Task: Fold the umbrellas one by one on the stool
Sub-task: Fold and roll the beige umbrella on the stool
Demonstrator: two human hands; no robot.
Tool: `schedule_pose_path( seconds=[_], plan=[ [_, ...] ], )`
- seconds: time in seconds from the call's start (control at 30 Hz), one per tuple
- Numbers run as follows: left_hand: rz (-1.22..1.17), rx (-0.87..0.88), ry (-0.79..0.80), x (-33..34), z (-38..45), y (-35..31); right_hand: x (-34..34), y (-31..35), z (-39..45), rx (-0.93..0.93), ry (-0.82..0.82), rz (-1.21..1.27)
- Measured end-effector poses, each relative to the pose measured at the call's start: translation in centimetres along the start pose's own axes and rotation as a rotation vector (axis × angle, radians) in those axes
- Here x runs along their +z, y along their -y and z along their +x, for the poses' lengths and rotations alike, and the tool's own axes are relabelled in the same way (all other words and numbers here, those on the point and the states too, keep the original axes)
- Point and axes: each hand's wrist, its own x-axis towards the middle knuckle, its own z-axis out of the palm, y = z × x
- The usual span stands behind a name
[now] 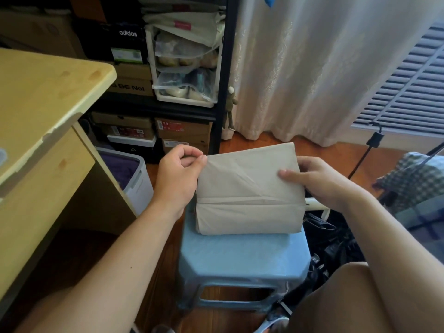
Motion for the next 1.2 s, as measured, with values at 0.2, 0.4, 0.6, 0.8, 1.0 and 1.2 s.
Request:
schedule_pose_path(
  seconds=[0.2, 0.4, 0.6, 0.8, 1.0, 1.2],
  plan=[
    [0.192, 0.088, -0.045, 0.1, 0.5, 0.7, 0.8, -0.9, 2.6, 0.007, -0.206, -0.161],
    [0.798, 0.733, 0.440, 0.5, -3.1, 1.2, 1.9, -1.8, 5.6, 0.054, -0.339, -0.512],
    [1.254, 0.422, 0.554, 1.0, -2.7, 3.3, 1.7, -1.4, 4.8, -0.002, -0.501, -0.377],
    [1.096, 0.154, 0.526, 1.1, -3.2, 3.0, -2.1, -3.2, 0.2, 0.268, -0.449, -0.556],
    [0.546, -0.053, 0.320, 0.4, -5.0, 2.1, -4.6, -6.8, -3.3, 0.452, -0.298, 0.019],
    [0.274, -0.171, 0.240, -0.8, -5.3, 2.0, -4.2, -6.1, -4.1, 0.377, -0.409, -0.053]
  ],
)
